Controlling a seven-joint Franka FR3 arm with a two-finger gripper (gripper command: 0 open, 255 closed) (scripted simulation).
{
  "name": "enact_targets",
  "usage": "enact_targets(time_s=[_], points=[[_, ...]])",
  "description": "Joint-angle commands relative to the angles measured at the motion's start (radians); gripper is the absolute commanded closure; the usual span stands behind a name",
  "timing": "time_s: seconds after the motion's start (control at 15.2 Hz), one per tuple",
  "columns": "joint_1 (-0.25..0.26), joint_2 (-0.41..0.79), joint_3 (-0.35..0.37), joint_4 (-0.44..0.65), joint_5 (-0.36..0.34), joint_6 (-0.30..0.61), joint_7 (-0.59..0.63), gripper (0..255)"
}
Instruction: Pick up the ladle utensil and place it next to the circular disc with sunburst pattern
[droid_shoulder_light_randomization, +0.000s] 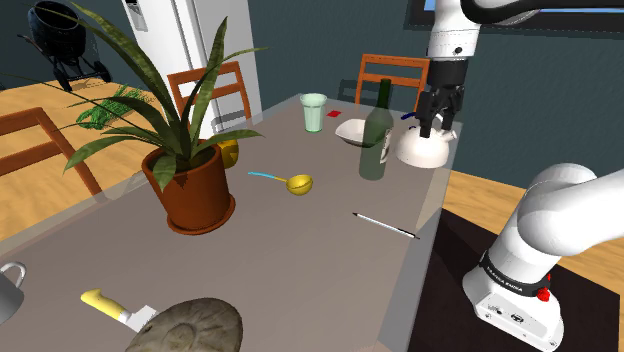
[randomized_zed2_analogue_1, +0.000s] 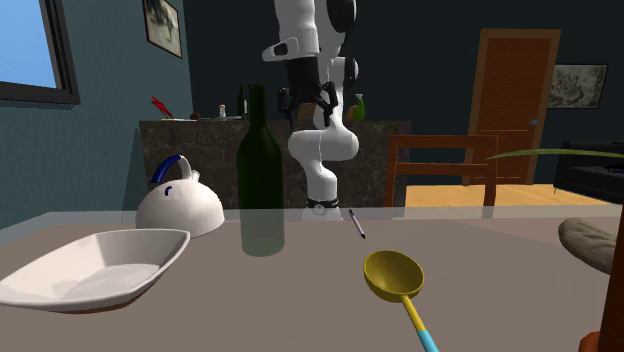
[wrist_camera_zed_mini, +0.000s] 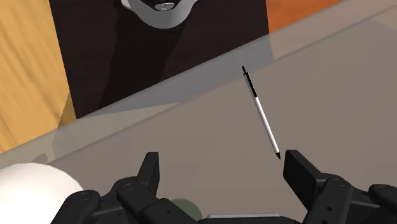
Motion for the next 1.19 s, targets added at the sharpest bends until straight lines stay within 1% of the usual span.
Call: enact_targets(time_s=[0.0, 0.26, 0.53, 0.86, 1.12], points=[[0.000, 0.000, 0.000, 0.000, 0.000, 0.000, 0.000, 0], [0.026, 0.131, 0.014, 0.016, 0.020, 0.121, -0.023, 0], [0.051, 0.271, 0.029, 0.055, 0.040, 0.229, -0.047, 0], [0.079, 0.451, 0.049, 0.132, 0.061, 0.341, -0.076, 0], [0.101, 0.598, 0.066, 0.216, 0.073, 0.410, -0.097, 0]])
